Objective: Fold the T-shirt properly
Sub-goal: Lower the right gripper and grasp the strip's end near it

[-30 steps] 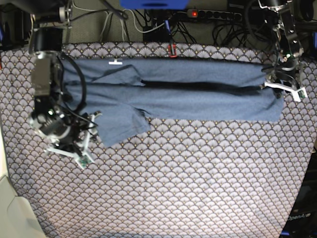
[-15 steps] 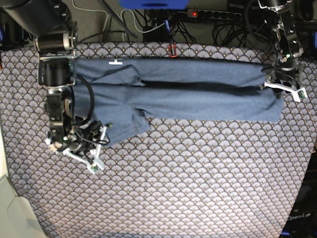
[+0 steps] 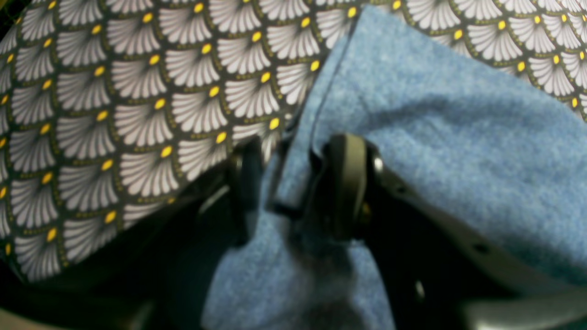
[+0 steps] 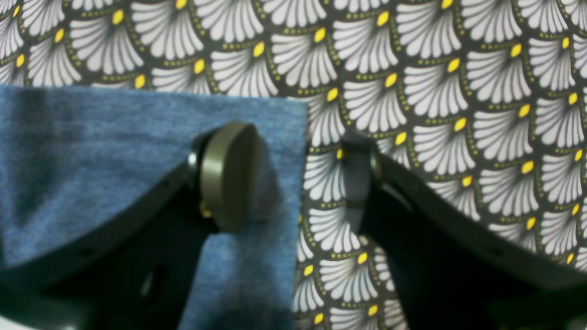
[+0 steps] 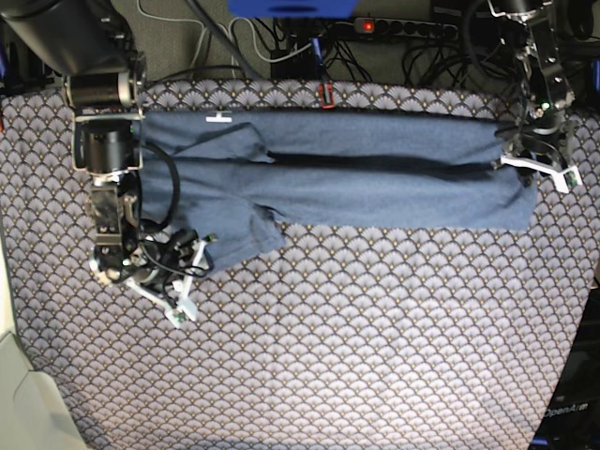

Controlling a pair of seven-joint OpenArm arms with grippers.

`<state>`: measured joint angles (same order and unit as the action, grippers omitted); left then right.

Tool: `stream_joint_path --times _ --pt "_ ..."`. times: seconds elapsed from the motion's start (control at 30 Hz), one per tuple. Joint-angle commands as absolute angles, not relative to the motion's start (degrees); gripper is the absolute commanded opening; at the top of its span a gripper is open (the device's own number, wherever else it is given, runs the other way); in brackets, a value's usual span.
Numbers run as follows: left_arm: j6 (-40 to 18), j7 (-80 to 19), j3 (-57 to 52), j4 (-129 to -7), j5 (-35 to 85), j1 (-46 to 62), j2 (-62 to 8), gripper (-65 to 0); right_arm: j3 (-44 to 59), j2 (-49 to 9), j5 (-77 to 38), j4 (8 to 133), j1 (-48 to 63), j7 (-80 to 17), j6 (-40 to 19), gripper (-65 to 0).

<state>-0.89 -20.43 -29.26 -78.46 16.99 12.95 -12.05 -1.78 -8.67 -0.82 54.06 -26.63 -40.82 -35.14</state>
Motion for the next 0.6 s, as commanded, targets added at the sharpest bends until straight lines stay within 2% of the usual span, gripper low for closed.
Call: stream_joint_path --times 0.0,0.1,0.2,0.4,0.57 --pt "-0.7 -19.9 -29.6 -79.3 16.8 12.5 -12.7 -41.2 -1.6 -8.4 -1.3 55.0 -28.3 -40.5 -35.1 -37.7" --pt "-0.7 -19.9 -29.6 -79.3 16.8 12.5 -12.7 -41.2 -1.8 -8.2 -1.3 55.0 -28.2 -40.6 -35.1 -49.7" --pt "-0.7 -19.9 -29.6 -79.3 16.8 12.5 -12.7 -41.2 -1.8 -8.0 -1.3 55.0 -28.0 -40.7 -35.1 -64.9" --pt "-0.7 -19.9 -29.6 -79.3 16.7 12.5 -12.7 -41.2 -2.0 -7.5 -1.3 55.6 -27.2 -40.8 -35.1 -65.0" --pt "-0.7 -19.9 -29.6 -79.3 16.7 12.5 -12.7 -41.2 -1.9 -7.5 -1.3 66.2 -23.5 -43.5 -35.1 -65.0"
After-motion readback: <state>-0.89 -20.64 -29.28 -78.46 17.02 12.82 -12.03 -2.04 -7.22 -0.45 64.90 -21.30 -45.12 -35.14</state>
